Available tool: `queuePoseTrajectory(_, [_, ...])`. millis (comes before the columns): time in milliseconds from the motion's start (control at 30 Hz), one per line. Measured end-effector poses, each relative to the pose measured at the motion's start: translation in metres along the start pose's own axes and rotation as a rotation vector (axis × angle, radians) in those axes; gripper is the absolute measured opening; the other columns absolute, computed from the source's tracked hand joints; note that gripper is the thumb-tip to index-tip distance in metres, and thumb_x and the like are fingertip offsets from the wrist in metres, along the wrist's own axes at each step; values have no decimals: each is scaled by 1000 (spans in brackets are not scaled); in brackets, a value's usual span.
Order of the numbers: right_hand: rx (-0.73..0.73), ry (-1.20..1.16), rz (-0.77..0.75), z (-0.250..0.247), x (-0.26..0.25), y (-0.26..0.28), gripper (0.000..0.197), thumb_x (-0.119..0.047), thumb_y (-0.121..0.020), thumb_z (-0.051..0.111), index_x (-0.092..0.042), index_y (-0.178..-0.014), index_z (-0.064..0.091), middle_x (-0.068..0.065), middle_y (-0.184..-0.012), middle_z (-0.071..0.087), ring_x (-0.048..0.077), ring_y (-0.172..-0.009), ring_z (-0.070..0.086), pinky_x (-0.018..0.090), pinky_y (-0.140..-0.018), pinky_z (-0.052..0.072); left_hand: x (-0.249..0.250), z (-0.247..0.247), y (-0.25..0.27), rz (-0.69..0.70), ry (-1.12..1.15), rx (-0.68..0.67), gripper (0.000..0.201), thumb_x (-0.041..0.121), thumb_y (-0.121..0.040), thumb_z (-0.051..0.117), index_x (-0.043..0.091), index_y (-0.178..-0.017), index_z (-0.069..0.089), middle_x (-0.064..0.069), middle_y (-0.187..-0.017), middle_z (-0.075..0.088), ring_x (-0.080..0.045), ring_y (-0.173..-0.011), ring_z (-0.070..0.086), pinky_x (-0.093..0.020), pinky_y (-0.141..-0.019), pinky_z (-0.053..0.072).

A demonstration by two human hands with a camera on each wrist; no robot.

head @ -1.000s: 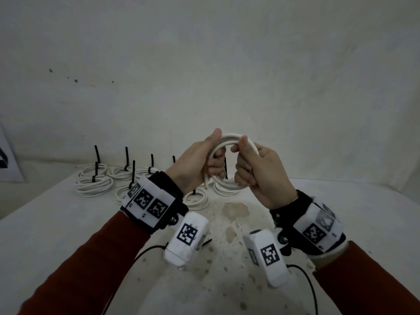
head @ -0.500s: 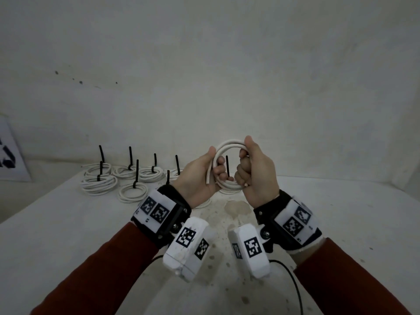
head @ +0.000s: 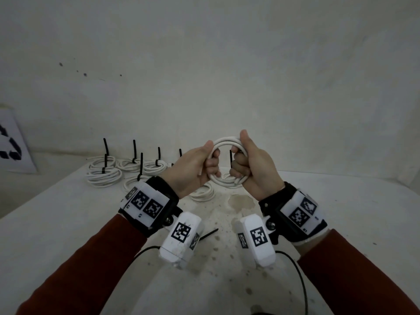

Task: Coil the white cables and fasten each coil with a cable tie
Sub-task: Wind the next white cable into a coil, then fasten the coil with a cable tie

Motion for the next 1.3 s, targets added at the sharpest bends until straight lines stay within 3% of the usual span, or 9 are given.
queuePoseTrajectory(167, [25,-86,-22,5,14,-2,44,-40,-101,42,-9,-70,51,-7,-42,22,8,-35,20,21,-38,27,-7,-16,7,-48,103,-50,35,31,-100,28,10,-84,50,4,-55,42,-13,-57,49,-28,-74,43])
queuePoseTrajectory(300, [-54,-35,26,6,36,-9,47,-40,-102,36,-8,-73,54,-5,-45,33,9,-40,33,22,-46,36,-11,-28,12,-39,100,28,33,28,-101,27,12,-76,43,8,-51,32,-6,-46,34,-20,-59,45])
queuePoseTrajectory(467, [-49,643,170,-3,64,-8,46,-38,-103,33,-8,-87,63,1,-81,63,17,-74,52,31,-68,38,-16,-67,19,87,-205,259,33,20,-103,28,12,-74,41,13,-47,33,-2,-41,31,-22,-57,37])
queuePoseTrajectory(567, [-279,1057,182,-4,83,-2,32,-29,-96,53,2,-90,62,13,-89,60,21,-80,51,31,-70,38,-14,-96,26,150,-438,395,33,18,-103,29,13,-73,41,14,-47,35,-2,-43,31,-23,-58,34])
queuePoseTrajectory(700, [-627,1484,160,21,101,5,33,-39,-89,63,-10,-103,71,2,-107,69,16,-97,61,33,-87,50,-15,-117,33,140,-531,427,34,18,-103,29,14,-71,40,10,-54,32,-4,-45,30,-26,-59,33])
queuePoseTrajectory(833, [-718,1710,215,47,124,0,56,-60,-85,57,-5,-87,66,8,-85,67,21,-73,58,31,-63,46,-18,-118,35,129,-535,447,34,20,-103,30,14,-72,41,6,-56,30,-8,-49,29,-27,-59,33])
queuePoseTrajectory(900, [-755,1750,204,56,129,-3,50,-57,-84,61,-7,-77,60,8,-75,61,22,-67,55,30,-56,42,-19,-117,35,122,-513,434,33,21,-103,30,13,-73,41,11,-51,32,-7,-48,29,-26,-59,34])
queuePoseTrajectory(1067, [-780,1661,226,54,123,-11,29,-26,-84,72,1,-93,71,12,-94,72,25,-86,67,35,-73,56,-15,-116,30,105,-436,456,35,20,-103,30,12,-71,42,13,-44,32,-5,-43,29,-24,-56,32])
queuePoseTrajectory(1300, [-576,1168,132,23,58,-2,8,-9,-84,71,-8,-91,70,2,-72,71,8,-58,63,22,-62,52,-9,-117,17,118,-419,497,34,21,-102,32,13,-70,41,13,-41,33,-3,-39,29,-27,-57,31])
Point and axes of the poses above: each hand's wrist, its own y-axis away from the middle knuckle, its own z-axis out of the palm, x = y × z, the point moved 1 cm from there along -y, towards the middle knuckle
